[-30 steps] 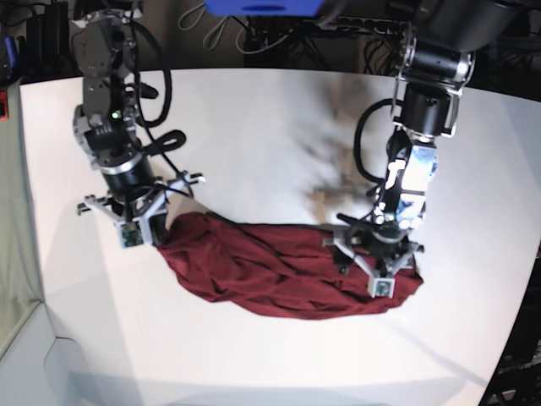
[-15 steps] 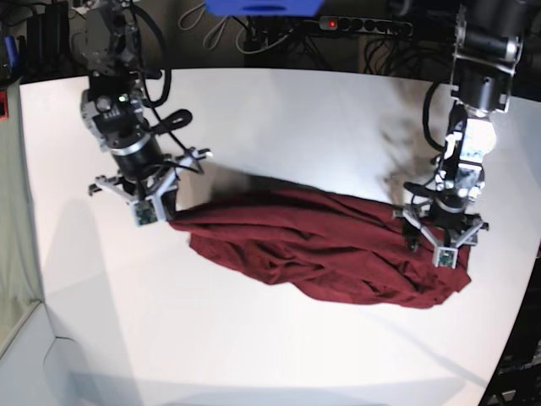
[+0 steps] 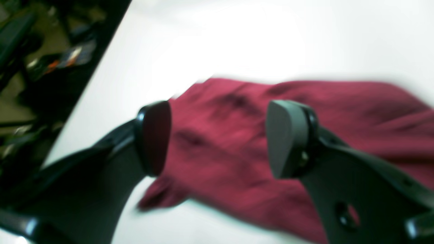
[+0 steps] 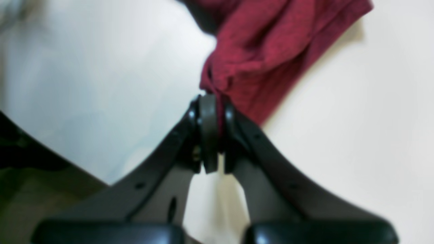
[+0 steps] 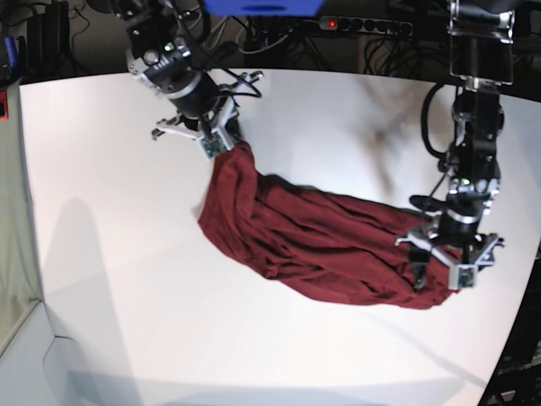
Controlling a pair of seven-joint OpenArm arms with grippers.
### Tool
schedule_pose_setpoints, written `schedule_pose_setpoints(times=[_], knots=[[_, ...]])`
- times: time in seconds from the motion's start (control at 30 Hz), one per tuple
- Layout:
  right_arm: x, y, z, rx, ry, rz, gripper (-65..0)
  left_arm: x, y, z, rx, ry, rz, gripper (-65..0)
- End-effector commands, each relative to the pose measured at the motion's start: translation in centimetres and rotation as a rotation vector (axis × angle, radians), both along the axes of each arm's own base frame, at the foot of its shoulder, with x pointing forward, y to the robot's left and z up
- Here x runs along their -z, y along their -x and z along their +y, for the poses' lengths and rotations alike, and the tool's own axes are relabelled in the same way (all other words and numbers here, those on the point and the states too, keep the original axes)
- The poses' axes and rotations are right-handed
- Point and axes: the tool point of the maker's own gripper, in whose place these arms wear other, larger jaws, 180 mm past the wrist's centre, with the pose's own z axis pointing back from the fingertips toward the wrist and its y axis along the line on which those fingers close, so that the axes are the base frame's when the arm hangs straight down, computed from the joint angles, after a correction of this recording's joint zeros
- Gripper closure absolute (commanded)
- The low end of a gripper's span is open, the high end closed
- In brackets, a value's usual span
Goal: Layout the t-shirt on the table in an organized manner, then fold the t-shirt properly
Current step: 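Reach the left gripper across the shirt and grasp its middle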
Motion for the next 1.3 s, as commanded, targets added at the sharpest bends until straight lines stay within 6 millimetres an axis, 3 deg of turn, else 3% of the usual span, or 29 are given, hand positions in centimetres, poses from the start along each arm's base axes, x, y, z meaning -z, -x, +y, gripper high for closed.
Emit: schedule_pose_setpoints(times=[0.0, 0.1, 0.2, 0.3, 0.37, 0.5, 0.63, 1.0, 1.17, 1.27], knots=[[-0.5, -0.4, -0.1, -0.004, -0.003, -0.027, 0.0, -3.7, -1.6, -1.9, 0.041, 0.014, -0.111, -42.7], [0.3, 0.0, -0.3, -0.006, 0.008, -0.007, -5.2, -5.4, -3.4, -8.7, 0.169, 0.05, -0.153, -42.7], [0.6, 0.3, -1.0, -0.019, 0.033, -0.001, -12.7, -5.8, -4.8, -15.7, 0.316, 0.054, -0.15, -42.7], [0.8, 0.9, -1.1, -0.019, 0.035, 0.01, -18.5, -4.6, -6.1, -22.2, 0.437, 0.032, -0.098, -42.7], [0.5, 1.0, -1.1, -0.018, 0.032, 0.006, -20.2, -3.2, -6.7, -24.9, 0.486, -0.001, -0.051, -42.7], [0.3, 1.4, -1.0, -0.019, 0.027, 0.007, -20.8, -0.5, -7.3, -26.9, 0.532, -0.076, 0.03, -42.8], [0.4, 1.5, -1.0, -0.019, 0.028, 0.009, -20.8, 1.6, -6.7, -28.4, 0.585, -0.147, 0.083, -42.8], [0.4, 1.5, -1.1, -0.017, 0.029, 0.009, -20.8, 3.8, -3.3, -32.9, 0.883, -0.596, 0.022, -42.8], [0.4, 1.5, -1.1, -0.017, 0.03, 0.011, -20.8, 3.7, -2.5, -35.1, 0.952, -0.71, -0.032, -42.8], [0.4, 1.4, -1.1, -0.017, 0.03, 0.009, -20.8, 6.2, -1.7, -35.0, 1.036, -0.812, 0.061, -42.8]])
